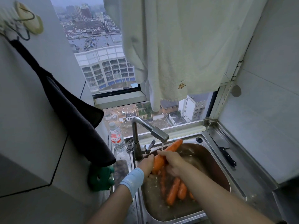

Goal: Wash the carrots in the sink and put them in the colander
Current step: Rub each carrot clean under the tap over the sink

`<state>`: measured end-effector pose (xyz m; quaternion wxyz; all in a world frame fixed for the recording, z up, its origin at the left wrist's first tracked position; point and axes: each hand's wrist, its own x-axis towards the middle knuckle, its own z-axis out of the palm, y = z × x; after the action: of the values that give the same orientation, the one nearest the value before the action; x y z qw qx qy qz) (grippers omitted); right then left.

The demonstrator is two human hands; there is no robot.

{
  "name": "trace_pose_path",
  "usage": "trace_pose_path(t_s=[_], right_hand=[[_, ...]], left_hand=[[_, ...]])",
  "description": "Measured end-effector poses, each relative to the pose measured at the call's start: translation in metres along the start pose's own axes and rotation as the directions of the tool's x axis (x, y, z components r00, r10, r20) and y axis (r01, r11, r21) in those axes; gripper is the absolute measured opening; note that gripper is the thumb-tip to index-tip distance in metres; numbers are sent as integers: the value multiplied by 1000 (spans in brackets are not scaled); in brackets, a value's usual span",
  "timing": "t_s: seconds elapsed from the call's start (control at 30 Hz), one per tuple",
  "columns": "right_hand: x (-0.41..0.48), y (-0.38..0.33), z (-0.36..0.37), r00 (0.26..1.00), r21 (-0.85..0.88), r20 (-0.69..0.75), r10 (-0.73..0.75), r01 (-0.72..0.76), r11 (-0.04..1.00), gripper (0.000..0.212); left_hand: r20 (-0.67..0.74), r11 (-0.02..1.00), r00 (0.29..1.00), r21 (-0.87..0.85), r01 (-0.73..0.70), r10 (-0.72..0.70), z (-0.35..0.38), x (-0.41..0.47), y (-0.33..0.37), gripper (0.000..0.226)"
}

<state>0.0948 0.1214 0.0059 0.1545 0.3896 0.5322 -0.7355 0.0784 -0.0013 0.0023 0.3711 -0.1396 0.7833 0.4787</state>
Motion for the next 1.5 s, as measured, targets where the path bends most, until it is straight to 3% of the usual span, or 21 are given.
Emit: trace_pose_path(t_s=[0.07, 0.2, 0.3, 0.4, 0.5, 0.57, 0.63, 0.7, 0.77, 0.87, 0.93, 1.0, 1.13, 1.3, 1.37, 1.5], right_hand=[[-4, 8, 6, 1000, 72, 29, -1, -1, 997, 50], [-10, 8, 13, 996, -28, -84, -26, 23, 999, 58], [-3, 0, 16, 975, 36, -218, 54, -47, 998, 85], [7, -7, 13, 973, 152, -189, 135, -107, 983, 98], [21, -4, 3, 995, 149, -45, 91, -83, 985, 76], [25, -3, -3, 1000, 28, 20, 20, -21, 999, 53], [17, -6, -9, 995, -139, 89, -50, 62, 988, 40], [5, -8, -16, 979, -340, 157, -129, 176, 924, 25], [-1, -7, -22, 950, -553, 238, -201, 303, 777, 16], [-8, -3, -28, 904, -689, 361, -228, 423, 589, 14], [-9, 3, -34, 883, -716, 383, -271, 469, 517, 15], [-8, 8, -42, 873, -730, 376, -311, 486, 481, 10], [-10, 12, -52, 849, -781, 370, -377, 504, 368, 15], [-14, 17, -57, 780, -839, 387, -492, 519, 164, 35], [-14, 17, -60, 766, -836, 394, -508, 528, 150, 41], [-11, 13, -68, 777, -834, 386, -498, 524, 171, 23]], left_hand=[[52, 984, 995, -150, 96, -89, 0, 2, 0, 53], [105, 992, 991, -87, 95, -86, 0, -7, -3, 64], [149, 997, 987, -42, 60, -53, 5, -5, -9, 72], [145, 997, 988, -30, 65, -60, 4, 1, -11, 79], [175, 988, 981, -110, 109, -89, 2, 3, -11, 77], [199, 980, 973, -135, 146, -117, 1, 0, -9, 72], [269, 988, 954, -38, 148, -133, -2, -3, -4, 65], [261, 991, 961, -68, 117, -95, -5, -6, 1, 41], [164, 985, 986, -164, 61, -34, -6, -4, 6, 27], [68, 936, 991, -340, -88, 118, 6, 6, 7, 38], [21, 923, 984, -353, -156, 174, 19, 13, 4, 50], [6, 876, 988, -463, -136, 157, 32, 17, 5, 67], [-119, 799, 985, -576, -171, 125, 51, 16, 18, 31], [-206, 703, 979, -694, -155, 12, 52, 7, 31, 48], [-200, 722, 980, -677, -145, 9, 49, 8, 30, 51], [-96, 668, 994, -737, -102, 45, 47, 7, 27, 46]])
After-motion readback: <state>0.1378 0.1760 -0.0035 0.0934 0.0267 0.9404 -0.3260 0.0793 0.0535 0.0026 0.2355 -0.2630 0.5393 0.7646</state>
